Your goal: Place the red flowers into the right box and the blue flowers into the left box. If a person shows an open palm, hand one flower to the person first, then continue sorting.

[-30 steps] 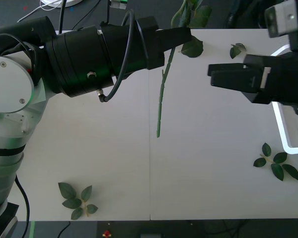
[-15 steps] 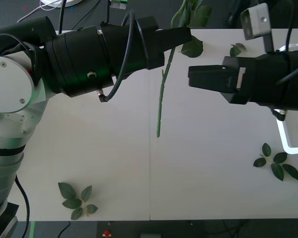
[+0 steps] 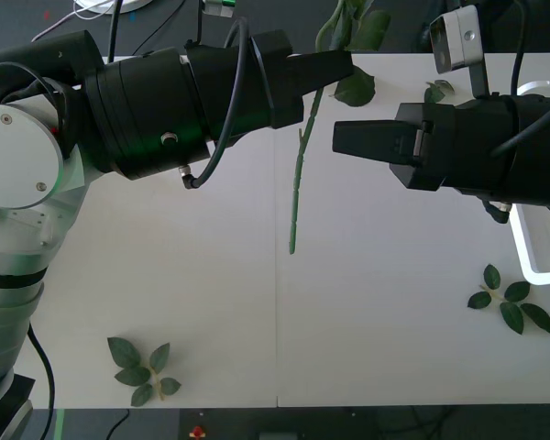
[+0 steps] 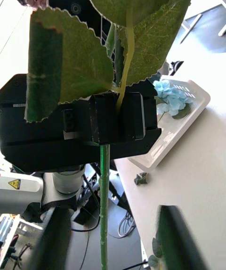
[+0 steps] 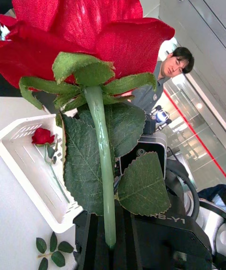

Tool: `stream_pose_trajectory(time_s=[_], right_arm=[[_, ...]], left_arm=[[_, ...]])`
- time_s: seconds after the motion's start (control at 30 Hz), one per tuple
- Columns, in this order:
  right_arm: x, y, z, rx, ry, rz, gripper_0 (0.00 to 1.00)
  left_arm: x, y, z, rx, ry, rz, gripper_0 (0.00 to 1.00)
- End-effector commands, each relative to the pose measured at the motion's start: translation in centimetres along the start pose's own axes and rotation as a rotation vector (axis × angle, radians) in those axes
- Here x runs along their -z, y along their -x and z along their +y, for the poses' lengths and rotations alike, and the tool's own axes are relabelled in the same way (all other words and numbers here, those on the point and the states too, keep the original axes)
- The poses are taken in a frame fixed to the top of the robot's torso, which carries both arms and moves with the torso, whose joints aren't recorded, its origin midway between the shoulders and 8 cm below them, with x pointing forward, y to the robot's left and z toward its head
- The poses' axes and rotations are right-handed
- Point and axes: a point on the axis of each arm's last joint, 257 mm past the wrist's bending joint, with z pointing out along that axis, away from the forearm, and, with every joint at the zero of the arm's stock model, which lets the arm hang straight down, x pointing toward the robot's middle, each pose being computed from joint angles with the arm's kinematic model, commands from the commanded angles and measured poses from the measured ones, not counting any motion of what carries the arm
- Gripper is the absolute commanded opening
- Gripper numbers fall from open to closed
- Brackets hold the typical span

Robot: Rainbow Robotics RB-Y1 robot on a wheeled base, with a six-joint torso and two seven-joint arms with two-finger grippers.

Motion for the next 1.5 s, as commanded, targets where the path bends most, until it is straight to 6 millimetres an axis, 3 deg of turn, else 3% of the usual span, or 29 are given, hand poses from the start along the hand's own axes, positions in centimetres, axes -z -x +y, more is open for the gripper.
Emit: stream_pose_trajectory(time_s=[0.03,0.6,0.63,0.67,0.7,0.73,1.5], right_arm=[[-0.9,1.3,1.5,0.037,0.040,-0.017,0.00],[-0.9,1.5,1.6,0.031,0.043,-0.025,0.00],[-0.9,1.5,1.5,0.028,0.042,-0.026,0.00],[-0.9,1.5,1.6,0.030,0.044,-0.026,0.00],[-0.9,1.5,1.5,0.028,0.042,-0.026,0.00],[-0.9,1.5,1.6,0.028,0.044,-0.026,0.00],[-0.7,2.8,2.5,-0.027,0.082,-0.074,0.00]], left_arm=[[-0.1,-0.4,-0.5,0.055,-0.016,-0.005,0.00],[-0.1,-0.4,-0.5,0.055,-0.016,-0.005,0.01],[-0.1,-0.4,-0.5,0.055,-0.016,-0.005,0.14],[-0.1,-0.4,-0.5,0.055,-0.016,-0.005,0.62],[-0.1,-0.4,-0.5,0.055,-0.016,-0.005,0.95],[-0.1,-0.4,-0.5,0.055,-0.016,-0.005,1.00],[-0.1,-0.4,-0.5,0.055,-0.016,-0.005,1.00]])
